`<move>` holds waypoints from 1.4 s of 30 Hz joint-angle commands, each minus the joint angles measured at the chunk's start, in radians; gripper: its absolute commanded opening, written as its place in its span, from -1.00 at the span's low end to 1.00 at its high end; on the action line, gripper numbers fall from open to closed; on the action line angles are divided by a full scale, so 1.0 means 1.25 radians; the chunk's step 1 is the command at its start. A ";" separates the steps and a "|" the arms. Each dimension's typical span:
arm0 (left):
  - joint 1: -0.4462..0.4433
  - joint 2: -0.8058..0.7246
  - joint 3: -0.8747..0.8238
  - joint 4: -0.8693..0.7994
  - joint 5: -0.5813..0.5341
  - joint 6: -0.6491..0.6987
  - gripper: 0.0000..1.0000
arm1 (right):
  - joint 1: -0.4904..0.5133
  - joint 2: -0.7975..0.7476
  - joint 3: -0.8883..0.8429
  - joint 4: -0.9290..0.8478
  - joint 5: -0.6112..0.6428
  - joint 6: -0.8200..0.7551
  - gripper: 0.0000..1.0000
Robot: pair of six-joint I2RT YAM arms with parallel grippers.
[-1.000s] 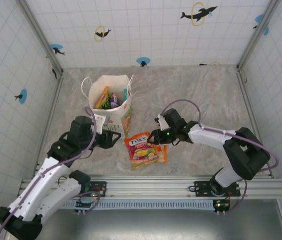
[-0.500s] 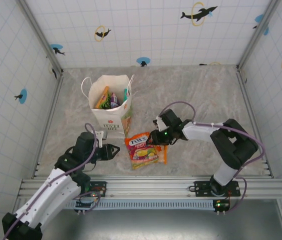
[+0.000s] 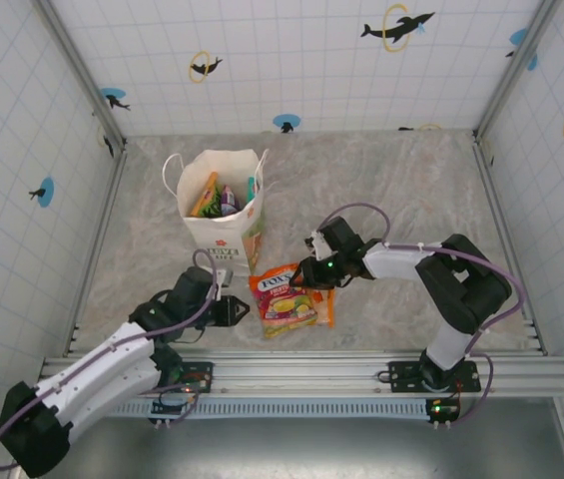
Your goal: Place the snacks into the paper bag
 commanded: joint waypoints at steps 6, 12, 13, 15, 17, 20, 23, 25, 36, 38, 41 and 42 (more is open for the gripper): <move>-0.015 0.062 -0.005 0.093 -0.106 -0.027 -0.49 | -0.006 -0.001 -0.025 0.040 -0.033 0.016 0.00; -0.020 0.095 -0.024 0.142 -0.113 -0.025 -0.57 | -0.008 -0.009 -0.039 0.058 -0.037 0.029 0.00; -0.023 0.104 -0.026 0.148 -0.114 -0.023 -0.57 | -0.008 -0.008 -0.040 0.059 -0.037 0.029 0.00; -0.027 0.118 -0.028 0.154 -0.115 -0.015 -0.58 | -0.008 -0.006 -0.040 0.058 -0.038 0.028 0.00; -0.029 0.136 -0.025 0.163 -0.119 -0.007 -0.58 | -0.008 -0.005 -0.042 0.059 -0.037 0.029 0.00; -0.036 0.158 -0.028 0.188 -0.119 -0.002 -0.58 | -0.007 -0.004 -0.040 0.058 -0.038 0.031 0.00; -0.040 0.180 -0.026 0.192 -0.122 0.009 -0.58 | -0.006 -0.004 -0.042 0.058 -0.036 0.031 0.00; -0.041 0.196 -0.020 0.192 -0.124 0.017 -0.58 | -0.006 -0.004 -0.045 0.059 -0.034 0.033 0.00; -0.044 0.235 -0.023 0.247 -0.125 0.023 -0.59 | -0.008 0.013 -0.047 0.106 -0.040 0.044 0.00; -0.045 0.243 -0.022 0.257 -0.124 0.024 -0.59 | -0.007 0.016 -0.045 0.113 -0.042 0.046 0.00; -0.045 0.261 -0.015 0.262 -0.120 0.032 -0.59 | -0.008 0.022 -0.042 0.120 -0.044 0.049 -0.01; -0.045 0.268 -0.013 0.262 -0.119 0.035 -0.60 | -0.007 0.024 -0.041 0.119 -0.044 0.048 0.00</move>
